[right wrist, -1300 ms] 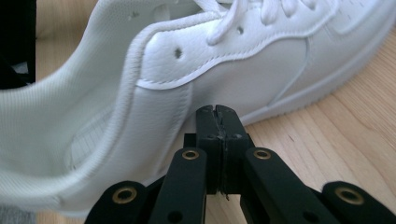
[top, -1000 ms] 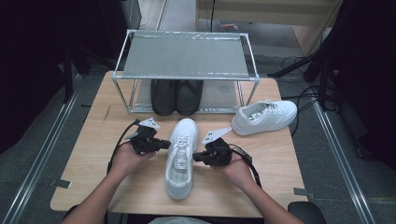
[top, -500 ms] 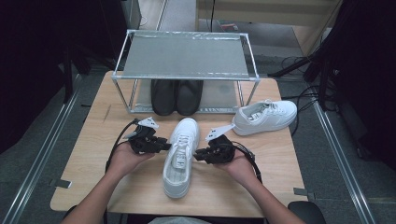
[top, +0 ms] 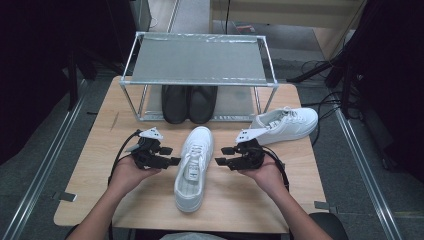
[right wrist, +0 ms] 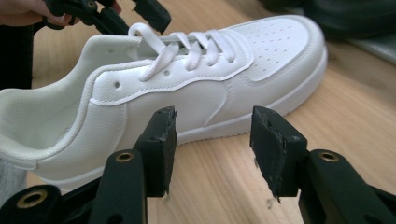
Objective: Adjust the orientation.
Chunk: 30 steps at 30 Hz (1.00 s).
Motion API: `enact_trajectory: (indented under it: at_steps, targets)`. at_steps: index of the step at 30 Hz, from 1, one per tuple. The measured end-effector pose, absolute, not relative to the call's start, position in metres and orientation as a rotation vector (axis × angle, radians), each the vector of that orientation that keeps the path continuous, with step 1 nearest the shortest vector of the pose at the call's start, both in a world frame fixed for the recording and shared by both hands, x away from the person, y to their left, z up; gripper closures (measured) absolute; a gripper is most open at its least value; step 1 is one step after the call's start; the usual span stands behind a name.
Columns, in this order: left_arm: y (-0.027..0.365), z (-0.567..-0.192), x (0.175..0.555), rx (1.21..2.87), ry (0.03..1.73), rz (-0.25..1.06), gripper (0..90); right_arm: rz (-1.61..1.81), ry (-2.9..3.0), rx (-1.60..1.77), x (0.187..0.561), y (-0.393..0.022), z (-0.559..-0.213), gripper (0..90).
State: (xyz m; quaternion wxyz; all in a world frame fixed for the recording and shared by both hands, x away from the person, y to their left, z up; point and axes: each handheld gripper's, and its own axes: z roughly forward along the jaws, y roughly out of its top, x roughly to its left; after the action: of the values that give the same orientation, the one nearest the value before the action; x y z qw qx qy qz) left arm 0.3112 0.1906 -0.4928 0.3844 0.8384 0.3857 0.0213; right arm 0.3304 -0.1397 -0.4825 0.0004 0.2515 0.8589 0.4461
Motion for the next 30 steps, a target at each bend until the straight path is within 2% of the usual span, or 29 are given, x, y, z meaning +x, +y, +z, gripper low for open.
enact_trajectory:
  at_steps: [30]
  targets:
    - [0.207,-0.498,0.3,2.112,1.017,0.059,39.4,1.385,2.588,0.951,0.36,-0.179,-0.463,51.9]
